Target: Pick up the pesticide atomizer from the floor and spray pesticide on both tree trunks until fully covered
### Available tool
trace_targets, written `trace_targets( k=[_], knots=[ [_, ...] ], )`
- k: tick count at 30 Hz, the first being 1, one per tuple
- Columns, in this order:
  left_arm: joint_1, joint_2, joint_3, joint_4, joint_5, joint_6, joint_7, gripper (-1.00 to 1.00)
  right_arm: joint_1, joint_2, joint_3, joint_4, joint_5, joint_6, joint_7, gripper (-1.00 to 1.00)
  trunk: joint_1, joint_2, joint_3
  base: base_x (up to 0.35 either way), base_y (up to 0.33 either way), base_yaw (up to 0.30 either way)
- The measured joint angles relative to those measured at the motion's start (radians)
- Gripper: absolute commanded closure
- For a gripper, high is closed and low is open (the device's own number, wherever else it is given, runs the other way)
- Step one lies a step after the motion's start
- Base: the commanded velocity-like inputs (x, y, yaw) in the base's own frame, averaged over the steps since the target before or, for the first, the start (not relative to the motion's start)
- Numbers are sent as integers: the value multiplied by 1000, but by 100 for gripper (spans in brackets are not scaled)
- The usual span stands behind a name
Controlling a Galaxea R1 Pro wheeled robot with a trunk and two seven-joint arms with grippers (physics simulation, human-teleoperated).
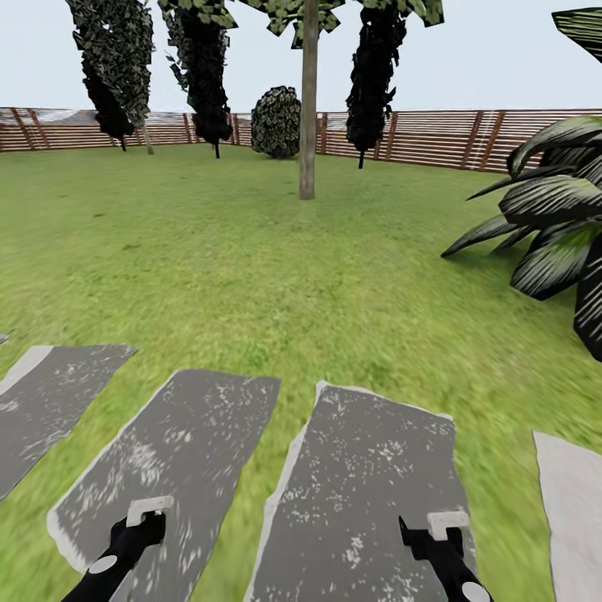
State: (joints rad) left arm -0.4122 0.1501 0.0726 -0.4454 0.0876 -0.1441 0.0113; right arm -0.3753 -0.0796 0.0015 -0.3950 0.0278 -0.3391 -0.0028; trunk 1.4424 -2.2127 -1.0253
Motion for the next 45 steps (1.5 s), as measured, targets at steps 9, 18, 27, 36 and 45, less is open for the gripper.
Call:
trace_targets(
  k=[9, 18, 27, 36, 45],
  knots=[
    [0, 0, 0, 0, 1, 0, 1, 100, 0, 0, 0, 0, 0, 0, 0, -100, 0, 0, 0, 337, 0, 0],
    [0, 0, 0, 0, 0, 0, 0, 100, 0, 0, 0, 1, 0, 0, 0, -100, 0, 0, 0, 337, 0, 0],
    [0, 0, 0, 0, 0, 0, 0, 100, 0, 1, 0, 23, 0, -1, 0, -100, 0, 0, 3, 337, 0, 0],
    [0, 0, 1, -2, 1, 0, -1, 100, 0, 3, 1, 41, 0, -2, 0, -100, 0, 0, 17, 337, 0, 0],
    [0, 3, 1, -10, 1, 1, -2, 100, 0, 3, 0, 41, 0, -2, 0, -100, 0, 0, 31, 337, 0, 0]
  ],
)
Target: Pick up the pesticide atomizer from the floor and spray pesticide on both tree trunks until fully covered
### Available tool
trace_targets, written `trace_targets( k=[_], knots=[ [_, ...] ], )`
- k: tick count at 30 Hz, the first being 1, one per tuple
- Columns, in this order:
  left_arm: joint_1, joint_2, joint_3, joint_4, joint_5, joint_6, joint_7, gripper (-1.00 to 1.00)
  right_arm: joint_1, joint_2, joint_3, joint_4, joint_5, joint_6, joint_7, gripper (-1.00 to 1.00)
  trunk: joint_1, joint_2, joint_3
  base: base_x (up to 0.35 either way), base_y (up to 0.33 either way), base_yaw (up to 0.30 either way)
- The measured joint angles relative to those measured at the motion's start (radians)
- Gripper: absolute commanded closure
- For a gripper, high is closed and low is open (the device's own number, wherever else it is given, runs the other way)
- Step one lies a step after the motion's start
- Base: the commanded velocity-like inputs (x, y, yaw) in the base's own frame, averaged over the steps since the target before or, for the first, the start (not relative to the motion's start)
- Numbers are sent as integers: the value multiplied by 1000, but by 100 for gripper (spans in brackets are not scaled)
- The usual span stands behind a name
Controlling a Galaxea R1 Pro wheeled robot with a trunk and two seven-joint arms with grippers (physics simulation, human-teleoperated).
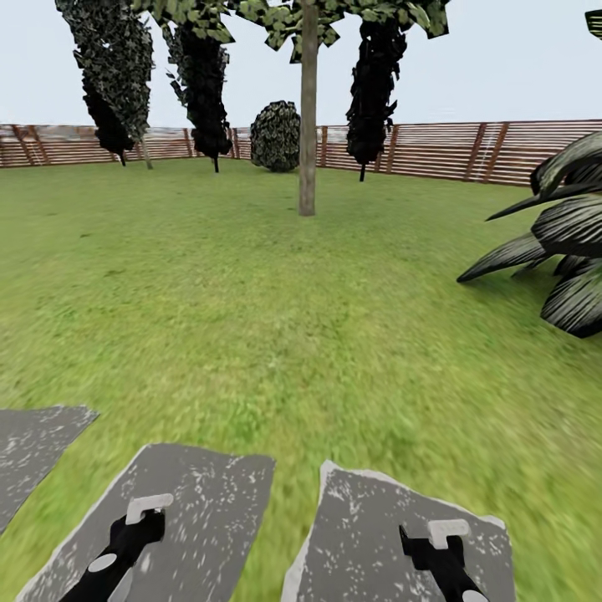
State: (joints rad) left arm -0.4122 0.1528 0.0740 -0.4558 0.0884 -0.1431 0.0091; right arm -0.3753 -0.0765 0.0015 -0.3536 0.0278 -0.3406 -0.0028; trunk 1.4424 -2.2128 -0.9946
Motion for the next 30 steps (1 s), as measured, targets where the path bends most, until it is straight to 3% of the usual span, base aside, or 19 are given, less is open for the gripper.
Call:
trace_targets(
  k=[30],
  knots=[
    [0, 0, 0, 2, -1, 0, 1, 100, 0, 0, 0, 0, 0, 0, 0, -100, 0, 0, 5, 337, 0, 0]
  ],
)
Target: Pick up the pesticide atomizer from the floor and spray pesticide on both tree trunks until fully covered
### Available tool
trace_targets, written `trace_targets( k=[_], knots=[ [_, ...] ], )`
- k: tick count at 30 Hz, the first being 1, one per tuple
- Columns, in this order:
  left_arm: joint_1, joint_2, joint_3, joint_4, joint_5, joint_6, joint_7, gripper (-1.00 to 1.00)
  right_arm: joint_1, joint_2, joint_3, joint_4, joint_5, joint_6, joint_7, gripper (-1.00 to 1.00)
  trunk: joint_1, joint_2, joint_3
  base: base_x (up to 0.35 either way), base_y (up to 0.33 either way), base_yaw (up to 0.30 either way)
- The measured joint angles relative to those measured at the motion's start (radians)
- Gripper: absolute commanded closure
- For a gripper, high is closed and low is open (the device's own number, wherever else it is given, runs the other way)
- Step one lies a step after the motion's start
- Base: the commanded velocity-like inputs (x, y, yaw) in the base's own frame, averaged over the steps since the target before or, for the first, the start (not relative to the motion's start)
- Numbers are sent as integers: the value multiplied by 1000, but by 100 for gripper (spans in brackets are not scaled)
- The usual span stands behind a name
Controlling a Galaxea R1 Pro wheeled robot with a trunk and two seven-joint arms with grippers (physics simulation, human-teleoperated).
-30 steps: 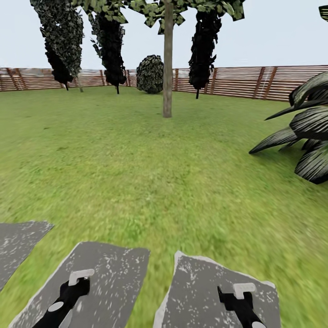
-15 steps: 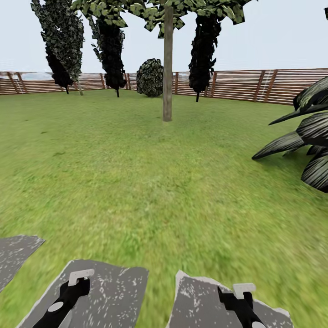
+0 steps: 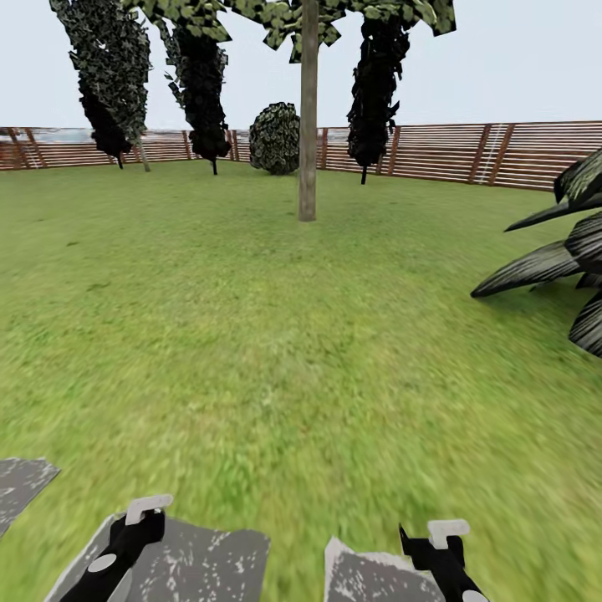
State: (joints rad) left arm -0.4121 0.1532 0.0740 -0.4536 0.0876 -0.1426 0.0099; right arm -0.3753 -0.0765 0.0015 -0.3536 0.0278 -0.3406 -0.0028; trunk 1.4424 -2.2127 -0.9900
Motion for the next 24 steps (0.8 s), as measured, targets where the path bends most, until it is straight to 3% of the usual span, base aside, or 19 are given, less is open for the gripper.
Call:
trace_targets(
  k=[24],
  knots=[
    [0, 0, 0, 7, -1, 0, 0, 100, 0, 21, 0, -1, 0, 0, -1, -100, 0, 0, 0, 337, 0, 0]
  ],
)
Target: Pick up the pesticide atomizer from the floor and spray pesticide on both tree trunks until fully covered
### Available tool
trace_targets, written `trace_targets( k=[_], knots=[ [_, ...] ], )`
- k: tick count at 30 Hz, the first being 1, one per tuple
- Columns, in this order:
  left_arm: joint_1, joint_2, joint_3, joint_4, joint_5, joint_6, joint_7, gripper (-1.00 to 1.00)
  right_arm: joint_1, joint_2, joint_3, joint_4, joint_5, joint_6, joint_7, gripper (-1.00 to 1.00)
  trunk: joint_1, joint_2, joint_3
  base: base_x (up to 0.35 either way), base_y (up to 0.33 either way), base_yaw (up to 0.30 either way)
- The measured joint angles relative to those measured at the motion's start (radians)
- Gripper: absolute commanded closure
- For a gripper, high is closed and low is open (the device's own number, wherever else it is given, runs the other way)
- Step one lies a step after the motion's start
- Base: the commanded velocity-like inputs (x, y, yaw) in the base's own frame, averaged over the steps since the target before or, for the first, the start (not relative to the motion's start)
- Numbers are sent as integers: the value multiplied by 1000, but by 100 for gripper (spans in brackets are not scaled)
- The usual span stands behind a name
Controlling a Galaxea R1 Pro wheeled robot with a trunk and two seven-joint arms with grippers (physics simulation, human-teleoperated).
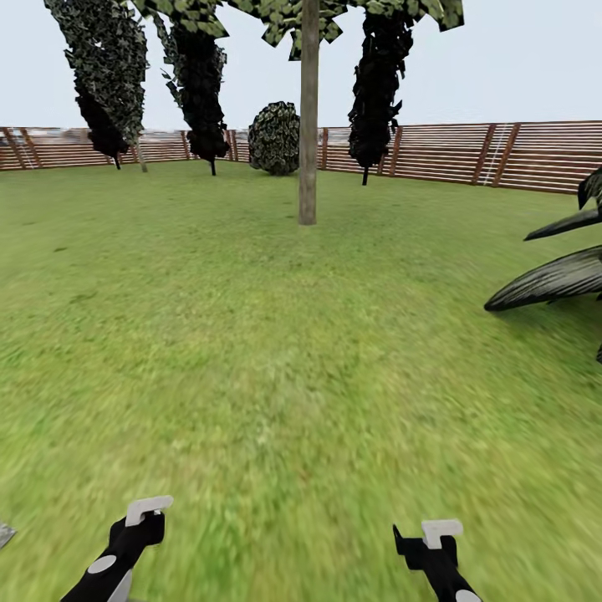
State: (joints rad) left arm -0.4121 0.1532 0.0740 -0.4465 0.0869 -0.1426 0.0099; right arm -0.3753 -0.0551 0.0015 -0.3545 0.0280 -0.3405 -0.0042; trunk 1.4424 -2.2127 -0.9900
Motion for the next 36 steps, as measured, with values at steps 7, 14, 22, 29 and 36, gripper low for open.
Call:
trace_targets(
  k=[7, 14, 22, 29, 36],
  knots=[
    [0, 0, 0, 1, 0, 0, 0, 100, 0, 0, 0, 0, 1, 0, 0, -100, 0, 0, 0, 337, 0, 0],
    [0, 1, 0, 0, 1, 0, 0, 100, 0, -1, -1, 0, 1, 0, 0, -100, 0, 0, 0, 337, 0, 0],
    [0, 1, 1, 0, 1, -1, 0, 100, 0, -1, -1, 1, 1, 0, 0, -100, 0, 0, 0, 337, 0, 0],
    [0, 2, 1, -2, 1, -1, 0, 100, 0, -1, -1, 1, 1, 0, 0, -100, 0, 0, 0, 337, 0, 0],
    [0, 2, 1, -6, 1, -1, 0, 100, 0, -1, -1, 1, 1, 0, 0, -100, 0, 0, 0, 337, 0, 0]
  ],
)
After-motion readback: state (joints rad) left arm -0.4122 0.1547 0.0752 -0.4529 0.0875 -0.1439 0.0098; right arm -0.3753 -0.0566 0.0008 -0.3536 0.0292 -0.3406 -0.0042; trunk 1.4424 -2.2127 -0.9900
